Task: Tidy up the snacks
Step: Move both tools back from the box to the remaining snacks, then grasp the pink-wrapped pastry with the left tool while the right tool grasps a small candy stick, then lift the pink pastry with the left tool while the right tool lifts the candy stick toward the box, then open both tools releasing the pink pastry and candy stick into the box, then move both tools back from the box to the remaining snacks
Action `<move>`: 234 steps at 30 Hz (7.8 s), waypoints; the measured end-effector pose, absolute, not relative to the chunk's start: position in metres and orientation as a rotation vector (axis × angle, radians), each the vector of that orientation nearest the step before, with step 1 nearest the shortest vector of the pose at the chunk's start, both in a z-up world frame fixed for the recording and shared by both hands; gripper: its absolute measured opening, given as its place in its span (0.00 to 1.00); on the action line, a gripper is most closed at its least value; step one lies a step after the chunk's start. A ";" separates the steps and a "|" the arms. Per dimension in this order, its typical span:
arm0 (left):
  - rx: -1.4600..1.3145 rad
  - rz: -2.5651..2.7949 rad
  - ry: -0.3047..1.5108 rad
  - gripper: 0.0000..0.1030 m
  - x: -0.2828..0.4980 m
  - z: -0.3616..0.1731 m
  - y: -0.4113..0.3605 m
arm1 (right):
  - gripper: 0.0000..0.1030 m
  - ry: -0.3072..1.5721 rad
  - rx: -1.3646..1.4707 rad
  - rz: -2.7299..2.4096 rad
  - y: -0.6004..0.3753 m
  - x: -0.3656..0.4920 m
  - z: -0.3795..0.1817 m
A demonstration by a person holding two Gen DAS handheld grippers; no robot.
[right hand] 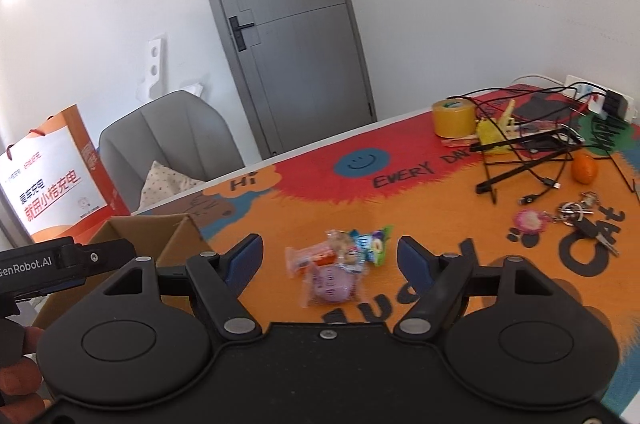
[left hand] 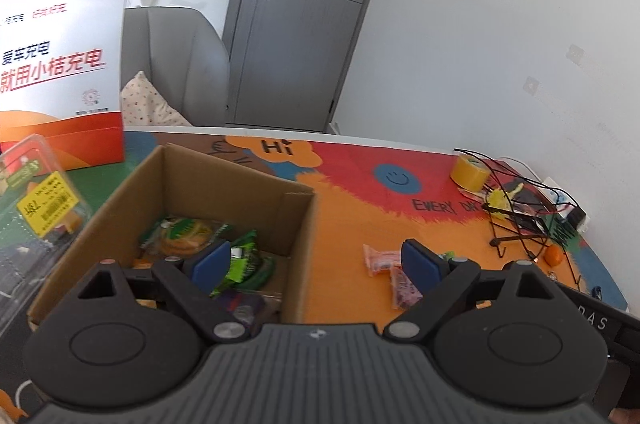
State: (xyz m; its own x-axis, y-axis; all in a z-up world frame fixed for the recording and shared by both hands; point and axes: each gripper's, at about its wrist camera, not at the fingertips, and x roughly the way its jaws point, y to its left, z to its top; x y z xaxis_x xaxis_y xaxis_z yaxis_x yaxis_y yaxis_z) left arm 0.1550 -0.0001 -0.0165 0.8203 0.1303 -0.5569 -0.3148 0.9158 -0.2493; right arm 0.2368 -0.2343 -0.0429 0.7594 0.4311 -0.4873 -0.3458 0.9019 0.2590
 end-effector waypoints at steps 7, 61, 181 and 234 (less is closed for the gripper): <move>-0.323 0.218 0.577 0.89 0.170 -0.020 -0.023 | 0.71 0.573 0.187 0.399 -0.260 0.244 -0.049; -0.375 0.163 0.737 0.37 0.279 -0.119 -0.077 | 0.55 0.758 0.347 0.525 -0.258 0.344 -0.115; -0.431 0.361 0.521 0.89 0.131 -0.017 0.029 | 0.72 0.608 0.222 0.516 -0.196 0.243 -0.033; -0.389 0.352 0.724 0.89 0.307 -0.086 -0.067 | 0.68 0.834 0.541 0.367 -0.278 0.370 -0.127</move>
State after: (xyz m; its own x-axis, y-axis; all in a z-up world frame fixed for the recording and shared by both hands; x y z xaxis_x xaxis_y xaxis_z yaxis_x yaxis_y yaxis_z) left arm 0.3074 -0.0673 -0.0865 0.6969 0.1750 -0.6955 -0.4382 0.8716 -0.2198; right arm 0.3700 -0.2779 -0.1267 0.6226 0.5069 -0.5962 -0.0966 0.8059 0.5842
